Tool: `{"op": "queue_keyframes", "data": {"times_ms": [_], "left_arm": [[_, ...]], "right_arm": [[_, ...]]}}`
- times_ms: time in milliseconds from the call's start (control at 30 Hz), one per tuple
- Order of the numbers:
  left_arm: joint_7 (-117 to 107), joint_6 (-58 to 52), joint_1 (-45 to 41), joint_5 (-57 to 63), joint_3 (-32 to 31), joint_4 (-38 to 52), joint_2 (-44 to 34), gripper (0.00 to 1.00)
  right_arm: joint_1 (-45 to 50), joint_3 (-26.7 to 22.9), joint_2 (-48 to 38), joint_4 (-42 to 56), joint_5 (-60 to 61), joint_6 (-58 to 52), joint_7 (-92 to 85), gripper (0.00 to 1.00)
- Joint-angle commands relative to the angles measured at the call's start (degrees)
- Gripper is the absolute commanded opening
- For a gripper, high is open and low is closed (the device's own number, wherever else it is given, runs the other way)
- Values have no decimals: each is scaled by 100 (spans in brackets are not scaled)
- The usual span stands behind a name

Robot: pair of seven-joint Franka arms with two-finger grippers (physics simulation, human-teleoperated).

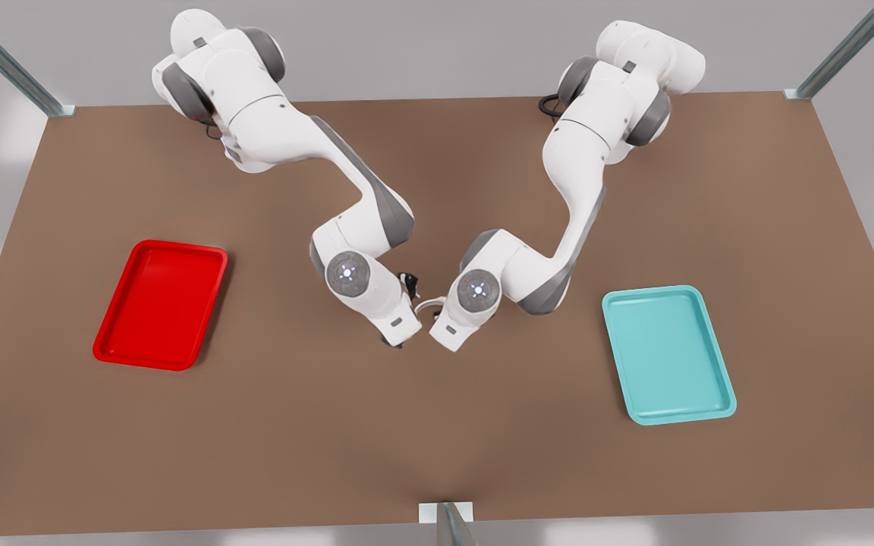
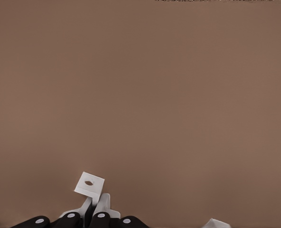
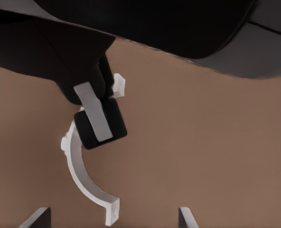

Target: Take the drainage pipe clamp from the left arm, pass it to the right arm, and place it in the plate on the right side

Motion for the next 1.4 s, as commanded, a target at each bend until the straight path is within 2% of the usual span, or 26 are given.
{"op": "queue_keyframes", "data": {"times_ms": [0, 333, 1067, 1100, 1167, 1200, 1233, 1267, 1300, 1367], "left_arm": [[-1268, 82, -3, -11, 1, 4, -8, 21], [-1400, 170, -12, -11, 9, 12, 1, 21], [-1470, 126, 14, -20, 18, 21, -61, 21], [-1514, 153, 14, -20, 9, 21, -61, 21], [-1515, 161, 14, -20, 9, 21, -52, 21], [-1515, 161, 14, -20, 9, 21, -52, 21], [-1515, 161, 14, -20, 9, 21, -52, 21], [-1515, 153, 14, -20, 9, 21, -52, 21], [-1515, 161, 14, -29, 9, 21, -43, 100], [-1515, 126, 14, -29, 18, 21, -43, 100]], "right_arm": [[8, -8, -13, -45, -8, 420, -2129, 100], [17, 10, 75, -414, 89, 719, -2103, 100], [316, -8, 541, -431, -8, 1273, -2041, 99], [334, -8, 541, -431, -8, 1281, -2041, 92], [351, -8, 559, -414, -8, 1281, -2041, 46], [351, -8, 559, -414, -8, 1281, -2041, 31], [351, -8, 559, -405, -8, 1281, -2041, 22], [351, -8, 559, -405, -8, 1281, -2041, 21], [334, -8, 559, -396, 10, 1281, -2033, 21], [307, -8, 559, -396, 45, 1281, -2015, 21]]}}
